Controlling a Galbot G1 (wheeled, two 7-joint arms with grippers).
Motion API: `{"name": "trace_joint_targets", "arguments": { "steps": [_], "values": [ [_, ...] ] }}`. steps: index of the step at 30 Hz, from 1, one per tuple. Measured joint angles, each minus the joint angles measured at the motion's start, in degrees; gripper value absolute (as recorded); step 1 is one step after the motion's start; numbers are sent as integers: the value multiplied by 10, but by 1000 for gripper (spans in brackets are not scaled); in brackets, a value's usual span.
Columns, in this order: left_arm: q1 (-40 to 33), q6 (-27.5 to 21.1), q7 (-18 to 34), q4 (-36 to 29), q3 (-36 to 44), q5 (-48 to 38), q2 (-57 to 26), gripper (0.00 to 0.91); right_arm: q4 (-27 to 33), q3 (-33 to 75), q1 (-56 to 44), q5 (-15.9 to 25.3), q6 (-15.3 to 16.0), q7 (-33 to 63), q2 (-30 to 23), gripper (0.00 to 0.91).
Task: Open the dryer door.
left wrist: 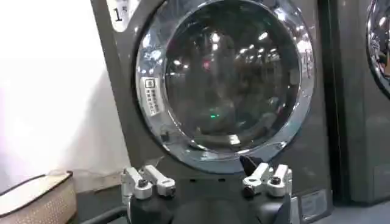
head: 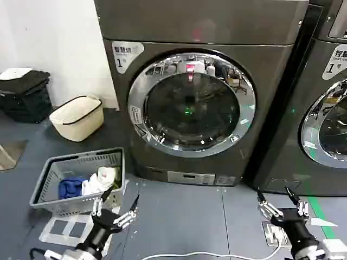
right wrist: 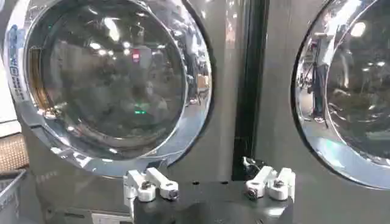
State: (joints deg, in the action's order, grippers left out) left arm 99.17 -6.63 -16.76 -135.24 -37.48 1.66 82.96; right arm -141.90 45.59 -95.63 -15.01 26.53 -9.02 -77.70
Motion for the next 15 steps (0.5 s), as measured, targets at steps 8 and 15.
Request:
{"name": "trace_joint_targets", "arguments": {
  "steps": [8,15],
  "values": [
    [7,0,-1,-12,-2,0,-1,907,38,-29,49,-52,-72,-15,66,907],
    [18,-3,-2,-32,-6,1,4,907,98,-82,125,-100,-133,-17,146,907]
  ]
}}
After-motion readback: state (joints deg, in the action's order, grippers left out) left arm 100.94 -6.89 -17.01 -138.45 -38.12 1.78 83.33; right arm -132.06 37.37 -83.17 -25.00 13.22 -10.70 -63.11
